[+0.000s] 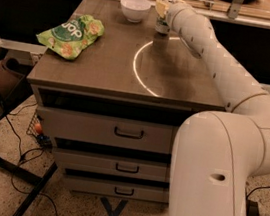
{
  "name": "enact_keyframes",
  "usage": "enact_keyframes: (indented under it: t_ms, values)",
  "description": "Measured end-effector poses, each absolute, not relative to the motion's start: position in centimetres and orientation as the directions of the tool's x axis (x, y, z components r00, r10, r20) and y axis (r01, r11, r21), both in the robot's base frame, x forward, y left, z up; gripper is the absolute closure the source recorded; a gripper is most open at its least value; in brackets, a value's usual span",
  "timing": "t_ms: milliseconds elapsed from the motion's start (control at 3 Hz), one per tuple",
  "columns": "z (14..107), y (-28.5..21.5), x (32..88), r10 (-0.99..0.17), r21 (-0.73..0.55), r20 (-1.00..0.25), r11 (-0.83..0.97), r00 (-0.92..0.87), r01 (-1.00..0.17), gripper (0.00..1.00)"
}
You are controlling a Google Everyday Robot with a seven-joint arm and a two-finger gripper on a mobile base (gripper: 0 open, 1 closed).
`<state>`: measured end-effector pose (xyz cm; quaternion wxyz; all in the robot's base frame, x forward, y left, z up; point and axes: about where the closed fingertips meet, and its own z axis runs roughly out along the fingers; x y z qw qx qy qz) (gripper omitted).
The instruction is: Move 7up can near white bowl
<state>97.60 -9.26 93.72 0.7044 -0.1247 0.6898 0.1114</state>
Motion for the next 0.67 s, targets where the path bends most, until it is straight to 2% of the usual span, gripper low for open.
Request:
enact_keyframes:
  t_ms: [333,667]
  values:
    - [93.59,-8.94,97.65,-0.015,-0.021,-1.000,0.943,0.022,-0.332,0.51]
    - [93.51,-8.74,97.68,-0.014,-0.021,-1.000,0.942,0.021,-0.334,0.28]
